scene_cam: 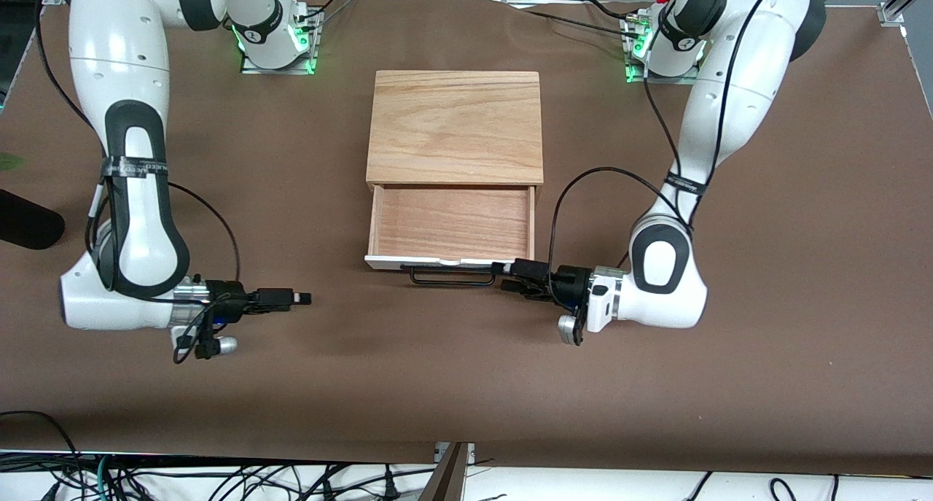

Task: Pull top drawer with both arms simultaneously

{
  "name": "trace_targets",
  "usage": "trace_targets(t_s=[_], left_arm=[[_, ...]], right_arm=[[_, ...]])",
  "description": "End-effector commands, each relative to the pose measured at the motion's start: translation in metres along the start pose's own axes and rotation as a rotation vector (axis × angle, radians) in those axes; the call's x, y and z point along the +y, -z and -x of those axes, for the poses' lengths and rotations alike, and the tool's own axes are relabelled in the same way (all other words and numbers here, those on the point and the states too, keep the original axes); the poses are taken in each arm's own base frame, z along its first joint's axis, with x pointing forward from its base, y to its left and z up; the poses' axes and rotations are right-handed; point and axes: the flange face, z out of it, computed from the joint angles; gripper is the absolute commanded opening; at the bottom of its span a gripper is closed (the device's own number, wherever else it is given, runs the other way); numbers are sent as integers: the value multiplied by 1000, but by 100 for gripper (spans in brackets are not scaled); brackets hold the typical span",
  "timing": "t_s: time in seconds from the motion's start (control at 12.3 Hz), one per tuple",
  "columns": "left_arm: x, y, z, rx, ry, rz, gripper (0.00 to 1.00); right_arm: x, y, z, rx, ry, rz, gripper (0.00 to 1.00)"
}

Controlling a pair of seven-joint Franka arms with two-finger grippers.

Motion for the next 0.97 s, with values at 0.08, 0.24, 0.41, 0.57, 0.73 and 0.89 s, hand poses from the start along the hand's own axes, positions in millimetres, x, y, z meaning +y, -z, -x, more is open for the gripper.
trace_targets(t_s=[0.08,0.24,0.41,0.57,0.73,0.89], left_arm=[[37,39,-5,-63,-39,-207,100],[66,74,-4,-112,-131,-389,100],[87,103,8,-213,-158,-503,100],[120,136,20,-289,-198,-686,100],[162,158,33,-297,-188,-898,100],[202,177,54,-283,-157,-1020,100]], right_arm=[[-1,36,8,-40,-57,260,100],[-18,71,16,-40,-72,409,100],[-42,101,28,-28,-72,509,100],[-56,135,43,-16,-70,524,100],[-58,157,52,-13,-49,612,100],[-50,188,70,4,-65,645,100]])
